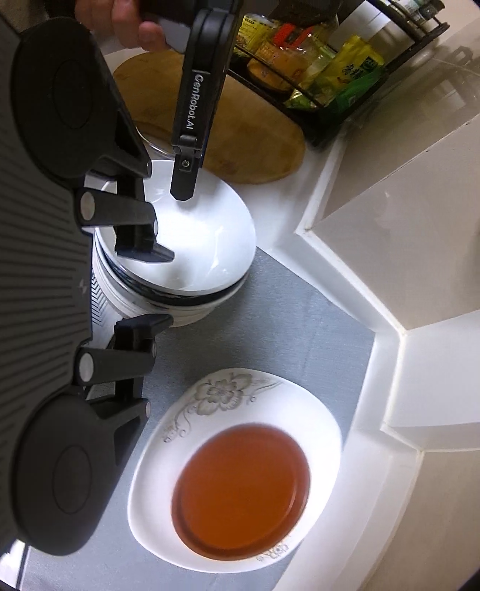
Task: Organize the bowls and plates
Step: 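Carry the nested bowls with both grippers over the brown plate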
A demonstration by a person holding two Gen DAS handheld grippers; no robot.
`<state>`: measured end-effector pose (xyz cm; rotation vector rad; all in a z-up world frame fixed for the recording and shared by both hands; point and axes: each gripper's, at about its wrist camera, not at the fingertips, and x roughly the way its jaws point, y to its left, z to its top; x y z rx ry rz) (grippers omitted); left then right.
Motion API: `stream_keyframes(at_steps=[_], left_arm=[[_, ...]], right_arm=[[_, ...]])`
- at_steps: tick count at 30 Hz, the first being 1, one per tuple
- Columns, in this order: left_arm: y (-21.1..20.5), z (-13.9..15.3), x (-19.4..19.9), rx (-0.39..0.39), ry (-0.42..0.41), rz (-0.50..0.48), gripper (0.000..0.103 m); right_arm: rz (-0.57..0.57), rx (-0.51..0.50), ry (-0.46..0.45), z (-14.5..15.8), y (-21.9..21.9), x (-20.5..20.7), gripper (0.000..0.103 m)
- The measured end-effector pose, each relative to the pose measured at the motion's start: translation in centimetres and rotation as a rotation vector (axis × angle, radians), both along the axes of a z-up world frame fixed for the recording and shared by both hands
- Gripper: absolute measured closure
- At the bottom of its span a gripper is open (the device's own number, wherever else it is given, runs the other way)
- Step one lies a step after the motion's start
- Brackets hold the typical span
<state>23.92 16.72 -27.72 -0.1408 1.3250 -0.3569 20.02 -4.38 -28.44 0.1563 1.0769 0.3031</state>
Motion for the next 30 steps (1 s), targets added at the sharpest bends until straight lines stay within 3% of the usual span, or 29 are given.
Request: stream_keyframes(at_steps=[4,11,13,16,23,28,30], left_arm=[[0.5,-0.8,0.2,-0.039,0.039,0.011,0.074],[1.0,-1.2,0.2,-0.074,0.040,0.036,0.071],[0.8,-1.5,0.2,-0.057,0.037,0.035,0.064],[0.5,-2.2,0.4,-0.049,0.044,0.038,0.062],[-0.3,-3.5,0.4,-0.094,0.043,0.016,0.057],[-0.3,-4.9,0.6,-0.147,0.072,0.026,0.038],[0.4,-5.8,0.7,-0.196,0.102,0.065,0.033]], right_arm=[[0.003,0.014,-0.001,-0.7,-0.7,0.4,0.088],[-0.035,0.055,0.028,-1.2,-1.3,0.9,0.087],[-0.067,0.084,0.042,-1.4,-1.8,0.8,0.077],[-0.087,0.096,0.064,-2.2,-2.3,0.8,0.070],[-0.120,0.153,0.118,-4.6,-2.1,1.3,0.063],[-0.130,0.209,0.166,-6.9,-1.5,1.7,0.044],[-0.171,0.241,0.165,-7.4,-2.2,1.7,0.044]])
